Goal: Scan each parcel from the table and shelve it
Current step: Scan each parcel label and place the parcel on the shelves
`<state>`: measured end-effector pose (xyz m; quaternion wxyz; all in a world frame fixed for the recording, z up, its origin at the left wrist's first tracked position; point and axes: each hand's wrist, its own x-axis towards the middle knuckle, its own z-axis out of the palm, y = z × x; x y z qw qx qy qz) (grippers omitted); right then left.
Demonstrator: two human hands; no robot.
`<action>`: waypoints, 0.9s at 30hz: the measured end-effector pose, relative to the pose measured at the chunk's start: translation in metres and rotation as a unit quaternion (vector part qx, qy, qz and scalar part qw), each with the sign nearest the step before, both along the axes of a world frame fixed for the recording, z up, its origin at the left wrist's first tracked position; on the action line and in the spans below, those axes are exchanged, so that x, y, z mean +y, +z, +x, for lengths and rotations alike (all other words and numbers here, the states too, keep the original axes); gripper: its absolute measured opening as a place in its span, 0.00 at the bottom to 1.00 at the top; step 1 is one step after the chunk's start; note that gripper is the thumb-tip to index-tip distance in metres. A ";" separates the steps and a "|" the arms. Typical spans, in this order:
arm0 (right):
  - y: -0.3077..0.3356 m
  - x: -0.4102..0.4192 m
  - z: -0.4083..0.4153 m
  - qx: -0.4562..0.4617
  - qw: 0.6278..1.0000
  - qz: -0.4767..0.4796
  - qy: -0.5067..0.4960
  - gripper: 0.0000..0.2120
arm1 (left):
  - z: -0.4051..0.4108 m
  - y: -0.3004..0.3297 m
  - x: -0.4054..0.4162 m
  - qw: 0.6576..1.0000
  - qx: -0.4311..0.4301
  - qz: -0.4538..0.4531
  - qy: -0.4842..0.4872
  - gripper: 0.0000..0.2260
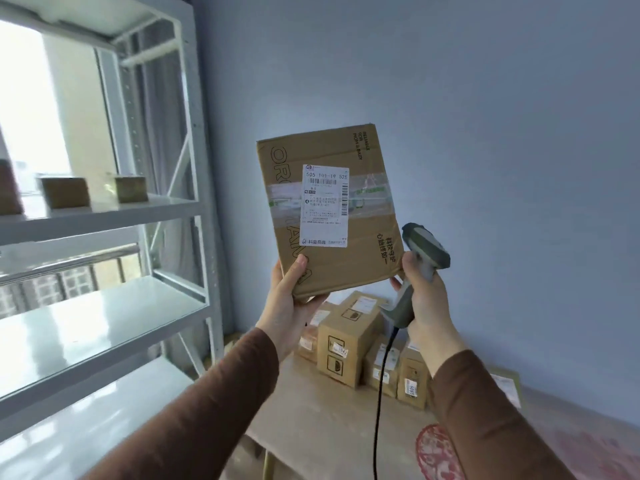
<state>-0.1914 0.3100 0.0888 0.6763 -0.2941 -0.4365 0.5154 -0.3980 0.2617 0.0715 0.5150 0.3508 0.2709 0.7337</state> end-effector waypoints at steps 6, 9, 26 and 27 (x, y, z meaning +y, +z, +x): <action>-0.006 -0.031 -0.126 -0.024 0.995 0.000 0.096 0.09 | -0.111 0.018 -0.087 0.982 0.151 -0.061 0.094 0.32; -0.006 -0.065 -0.198 -0.040 0.988 0.025 0.144 0.09 | -0.177 0.023 -0.141 0.964 0.195 -0.099 0.149 0.28; -0.085 -0.378 -0.570 -0.101 0.909 -0.011 0.404 0.14 | -0.484 -0.073 -0.526 0.889 0.187 -0.140 0.393 0.22; -0.093 -0.393 -0.584 -0.108 0.899 -0.023 0.425 0.16 | -0.493 -0.082 -0.543 0.884 0.180 -0.150 0.404 0.22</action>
